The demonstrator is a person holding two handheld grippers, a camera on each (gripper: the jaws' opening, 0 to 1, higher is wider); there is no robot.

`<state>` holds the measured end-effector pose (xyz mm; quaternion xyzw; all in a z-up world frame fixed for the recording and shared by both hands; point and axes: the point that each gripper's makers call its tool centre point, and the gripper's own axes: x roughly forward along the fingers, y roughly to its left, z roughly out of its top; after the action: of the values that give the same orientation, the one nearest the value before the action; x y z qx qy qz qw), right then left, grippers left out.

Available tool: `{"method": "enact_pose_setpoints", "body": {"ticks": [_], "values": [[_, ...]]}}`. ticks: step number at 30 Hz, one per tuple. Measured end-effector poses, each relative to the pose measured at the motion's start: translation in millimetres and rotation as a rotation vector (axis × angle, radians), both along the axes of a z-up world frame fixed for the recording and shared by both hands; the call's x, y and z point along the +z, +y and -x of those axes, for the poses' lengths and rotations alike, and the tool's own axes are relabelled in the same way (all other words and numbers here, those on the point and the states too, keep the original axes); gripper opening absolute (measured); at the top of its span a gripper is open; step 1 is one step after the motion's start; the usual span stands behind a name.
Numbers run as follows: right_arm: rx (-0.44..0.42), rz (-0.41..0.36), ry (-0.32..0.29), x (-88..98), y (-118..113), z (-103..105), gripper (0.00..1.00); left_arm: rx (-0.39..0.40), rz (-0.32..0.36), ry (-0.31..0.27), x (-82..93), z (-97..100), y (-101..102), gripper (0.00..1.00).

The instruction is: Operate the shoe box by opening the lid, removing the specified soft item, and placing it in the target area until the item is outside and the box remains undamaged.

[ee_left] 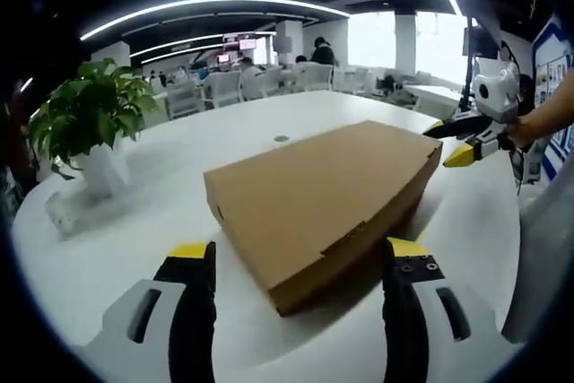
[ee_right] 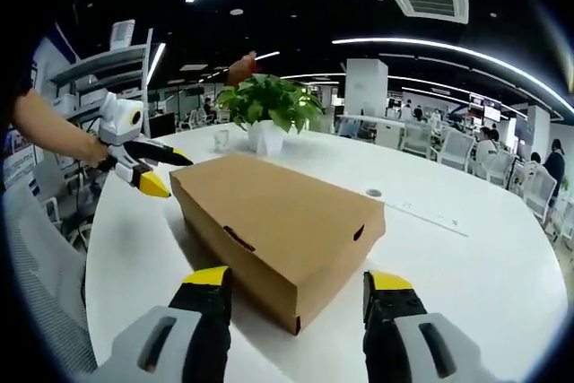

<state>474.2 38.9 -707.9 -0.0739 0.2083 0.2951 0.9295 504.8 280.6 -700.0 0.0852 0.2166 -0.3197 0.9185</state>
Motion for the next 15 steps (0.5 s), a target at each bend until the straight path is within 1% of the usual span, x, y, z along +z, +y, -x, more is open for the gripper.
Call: {"method": "enact_pose_setpoints", "body": {"ticks": [12, 15], "values": [[0.007, -0.016, 0.023, -7.2, 9.4, -5.2, 0.54, -0.003, -0.004, 0.007, -6.3, -2.7, -4.4, 0.72], [0.009, -0.019, 0.023, -7.2, 11.6, -6.4, 0.53, -0.008, -0.003, 0.009, -6.4, -3.0, -6.7, 0.68]]}}
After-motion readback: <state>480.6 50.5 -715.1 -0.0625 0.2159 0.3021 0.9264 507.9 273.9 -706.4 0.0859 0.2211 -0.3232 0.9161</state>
